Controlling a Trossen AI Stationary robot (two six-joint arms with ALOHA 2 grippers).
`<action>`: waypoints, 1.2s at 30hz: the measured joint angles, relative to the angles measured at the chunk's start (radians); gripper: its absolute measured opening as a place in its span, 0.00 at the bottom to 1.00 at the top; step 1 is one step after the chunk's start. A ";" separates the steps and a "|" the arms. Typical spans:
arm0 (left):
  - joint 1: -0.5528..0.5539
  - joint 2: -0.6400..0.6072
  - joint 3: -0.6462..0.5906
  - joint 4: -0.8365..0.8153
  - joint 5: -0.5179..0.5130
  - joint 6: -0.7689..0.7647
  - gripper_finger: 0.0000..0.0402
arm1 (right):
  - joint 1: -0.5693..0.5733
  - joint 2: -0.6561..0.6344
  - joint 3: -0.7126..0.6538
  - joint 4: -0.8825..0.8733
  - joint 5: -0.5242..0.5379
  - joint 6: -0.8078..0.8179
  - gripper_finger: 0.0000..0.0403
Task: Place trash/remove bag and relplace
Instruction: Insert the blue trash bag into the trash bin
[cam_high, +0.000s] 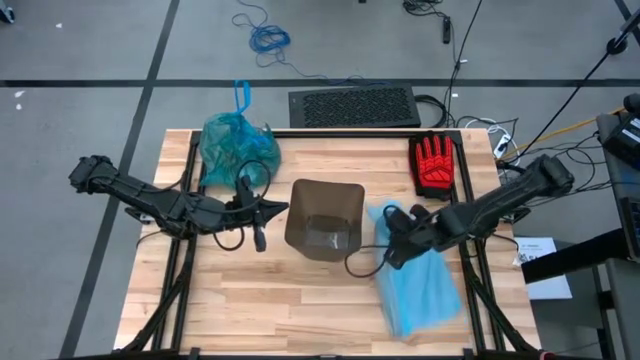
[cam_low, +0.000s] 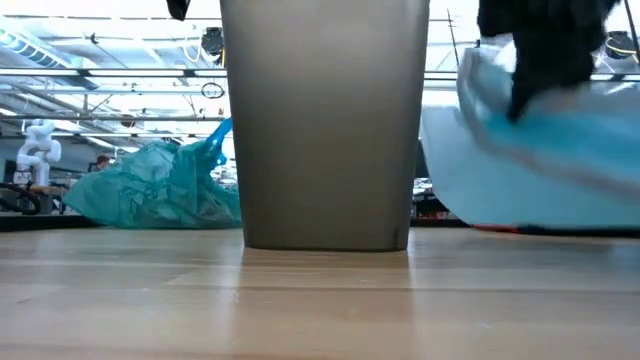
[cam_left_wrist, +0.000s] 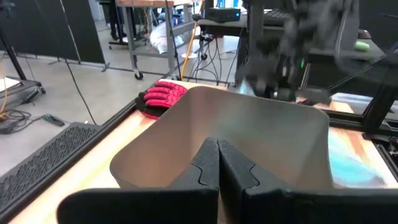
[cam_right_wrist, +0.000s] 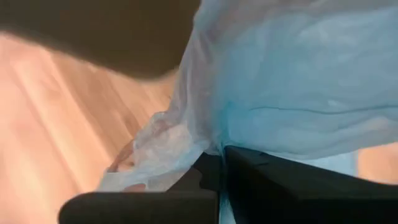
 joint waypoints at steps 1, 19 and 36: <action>0.000 0.000 0.000 0.005 0.000 0.007 0.00 | 0.000 -0.016 0.037 -0.040 0.013 -0.008 0.00; 0.000 -0.001 0.000 0.015 -0.046 0.032 0.00 | 0.077 -0.050 0.697 -0.290 0.126 -0.221 0.00; 0.007 -0.001 0.000 0.016 -0.067 0.029 0.00 | -0.144 0.128 1.041 0.248 -0.004 -0.762 0.00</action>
